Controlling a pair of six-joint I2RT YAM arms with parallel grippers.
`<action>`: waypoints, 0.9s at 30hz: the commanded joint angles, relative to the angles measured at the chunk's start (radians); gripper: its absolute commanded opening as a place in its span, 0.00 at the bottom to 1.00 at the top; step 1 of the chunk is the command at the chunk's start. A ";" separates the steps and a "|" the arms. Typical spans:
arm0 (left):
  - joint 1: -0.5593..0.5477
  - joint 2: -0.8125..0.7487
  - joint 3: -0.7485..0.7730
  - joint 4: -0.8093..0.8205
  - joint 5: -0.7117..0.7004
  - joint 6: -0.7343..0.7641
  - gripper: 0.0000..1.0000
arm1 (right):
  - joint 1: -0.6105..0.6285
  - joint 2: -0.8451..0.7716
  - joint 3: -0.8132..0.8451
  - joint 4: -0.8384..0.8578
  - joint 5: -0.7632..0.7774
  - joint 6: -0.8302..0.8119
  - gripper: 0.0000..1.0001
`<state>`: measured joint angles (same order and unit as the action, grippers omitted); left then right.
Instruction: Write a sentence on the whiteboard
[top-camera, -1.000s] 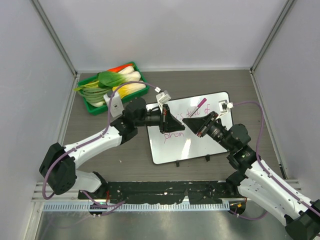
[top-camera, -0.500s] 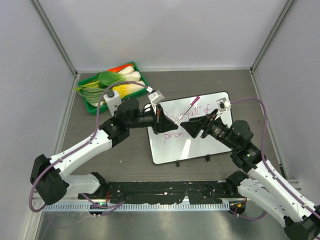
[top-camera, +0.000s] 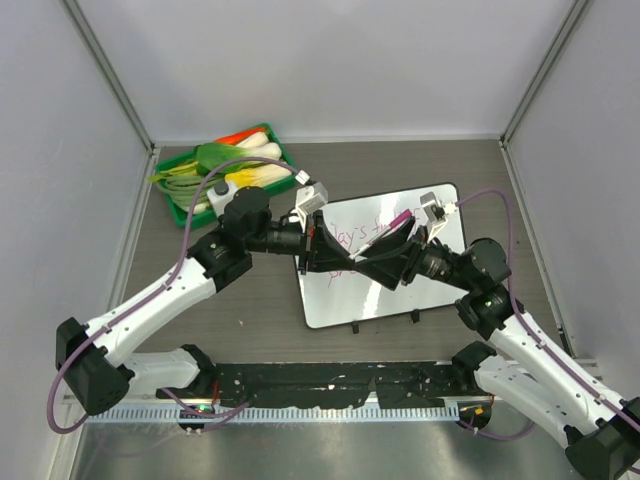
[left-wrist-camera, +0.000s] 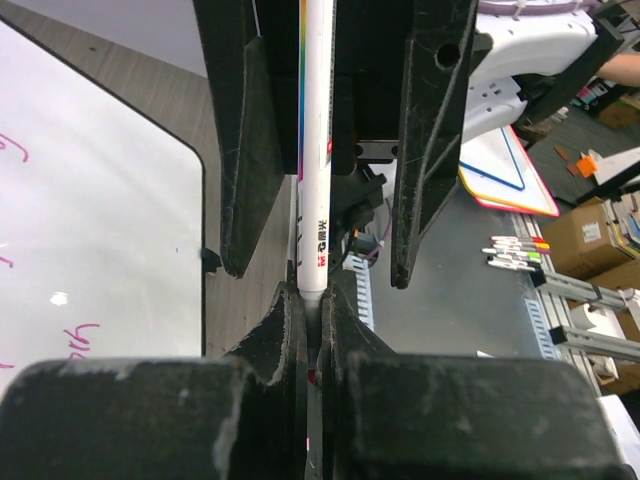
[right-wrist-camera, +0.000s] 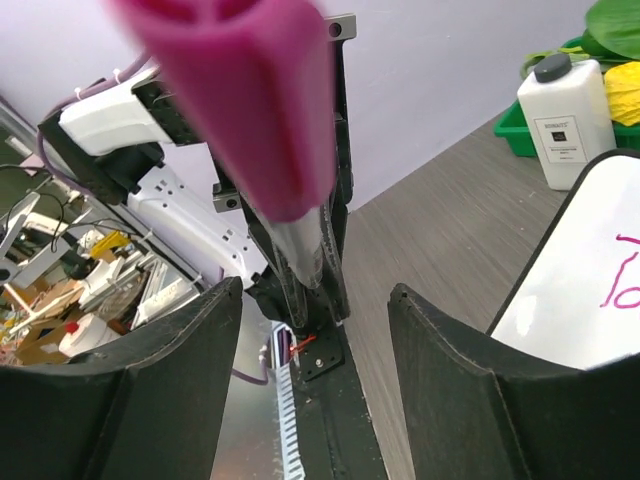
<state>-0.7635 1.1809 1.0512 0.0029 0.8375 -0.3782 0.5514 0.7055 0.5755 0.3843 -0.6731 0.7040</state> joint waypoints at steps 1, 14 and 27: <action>0.001 0.009 0.050 -0.024 0.092 0.022 0.00 | -0.004 0.017 0.020 0.084 -0.056 0.023 0.63; -0.010 0.016 0.043 -0.070 0.091 0.050 0.00 | -0.004 0.032 0.049 0.053 -0.003 0.020 0.54; -0.010 0.013 0.044 -0.083 0.055 0.061 0.00 | -0.005 0.071 0.044 0.062 -0.080 0.026 0.02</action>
<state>-0.7700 1.2011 1.0637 -0.0875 0.8829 -0.3336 0.5514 0.7692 0.5861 0.4244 -0.7216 0.7353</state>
